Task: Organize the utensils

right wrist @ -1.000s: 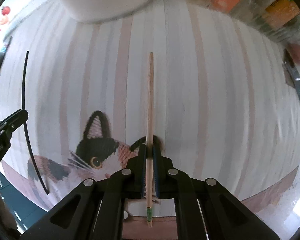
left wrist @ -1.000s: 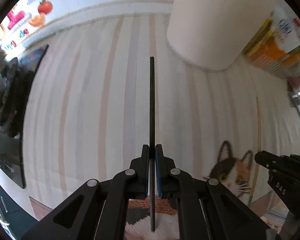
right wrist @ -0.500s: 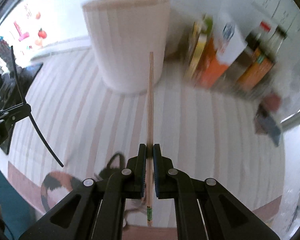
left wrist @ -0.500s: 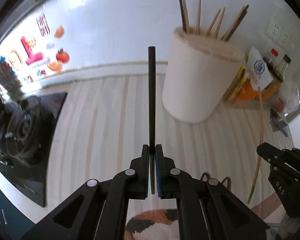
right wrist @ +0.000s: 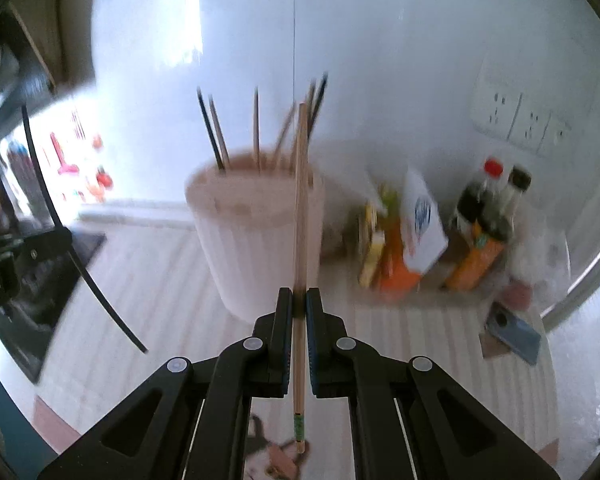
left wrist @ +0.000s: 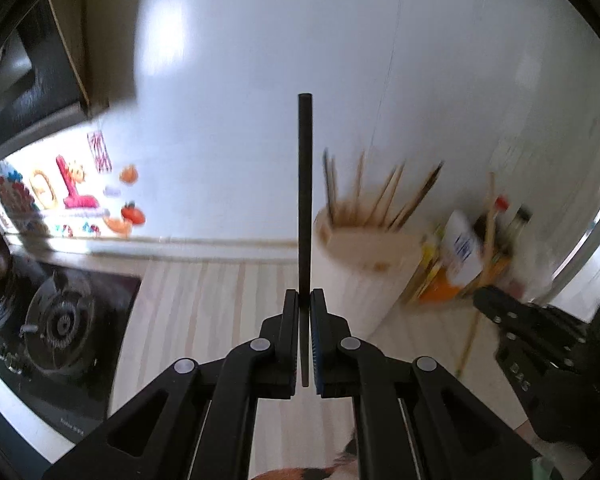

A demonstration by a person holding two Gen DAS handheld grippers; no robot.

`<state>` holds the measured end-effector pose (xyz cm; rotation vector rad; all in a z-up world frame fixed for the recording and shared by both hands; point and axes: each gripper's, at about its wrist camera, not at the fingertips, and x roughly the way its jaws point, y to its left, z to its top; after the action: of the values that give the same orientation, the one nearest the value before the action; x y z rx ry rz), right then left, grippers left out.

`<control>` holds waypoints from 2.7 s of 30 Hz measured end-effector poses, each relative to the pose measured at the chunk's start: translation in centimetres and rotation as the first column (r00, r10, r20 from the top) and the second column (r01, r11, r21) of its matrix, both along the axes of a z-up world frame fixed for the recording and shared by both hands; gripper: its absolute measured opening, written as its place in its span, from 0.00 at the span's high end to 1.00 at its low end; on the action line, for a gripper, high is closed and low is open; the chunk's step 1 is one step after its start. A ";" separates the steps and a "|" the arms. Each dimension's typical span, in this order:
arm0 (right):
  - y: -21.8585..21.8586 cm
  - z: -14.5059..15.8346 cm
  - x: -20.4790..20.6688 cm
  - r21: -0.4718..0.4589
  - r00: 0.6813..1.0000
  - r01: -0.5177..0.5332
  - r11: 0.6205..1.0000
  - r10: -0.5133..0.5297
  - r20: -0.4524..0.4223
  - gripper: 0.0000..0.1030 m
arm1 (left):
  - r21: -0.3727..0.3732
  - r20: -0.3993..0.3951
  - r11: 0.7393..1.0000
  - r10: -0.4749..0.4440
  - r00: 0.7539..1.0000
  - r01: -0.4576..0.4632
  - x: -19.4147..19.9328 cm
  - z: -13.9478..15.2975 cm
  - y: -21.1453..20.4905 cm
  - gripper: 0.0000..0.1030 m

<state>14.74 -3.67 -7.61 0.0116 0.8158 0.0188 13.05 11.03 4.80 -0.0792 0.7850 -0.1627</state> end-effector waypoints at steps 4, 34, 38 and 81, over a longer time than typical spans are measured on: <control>-1.7 4.0 2.0 0.091 0.997 -0.013 0.996 0.005 0.080 0.93 | -0.073 0.072 0.997 -0.017 0.997 0.022 0.3 4.6 0.0 0.97; -5.1 3.5 21.7 0.264 0.965 0.038 0.964 -0.104 0.239 0.93 | -0.090 -0.092 0.994 -0.068 0.993 0.060 17.5 1.5 -4.4 0.92; -5.2 3.3 21.9 0.259 0.980 0.028 0.966 -0.077 0.183 0.90 | -0.061 -0.075 0.998 -0.028 0.997 0.023 16.4 2.6 -3.7 0.63; -4.1 11.4 -1.3 -0.076 0.951 0.256 0.964 -0.238 0.195 0.00 | 0.142 0.116 0.980 0.125 0.985 -0.141 -4.9 6.7 -0.6 0.00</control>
<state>13.47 -7.77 3.84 0.0171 0.6238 -0.2554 8.17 10.45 11.45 0.0189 0.6806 0.0189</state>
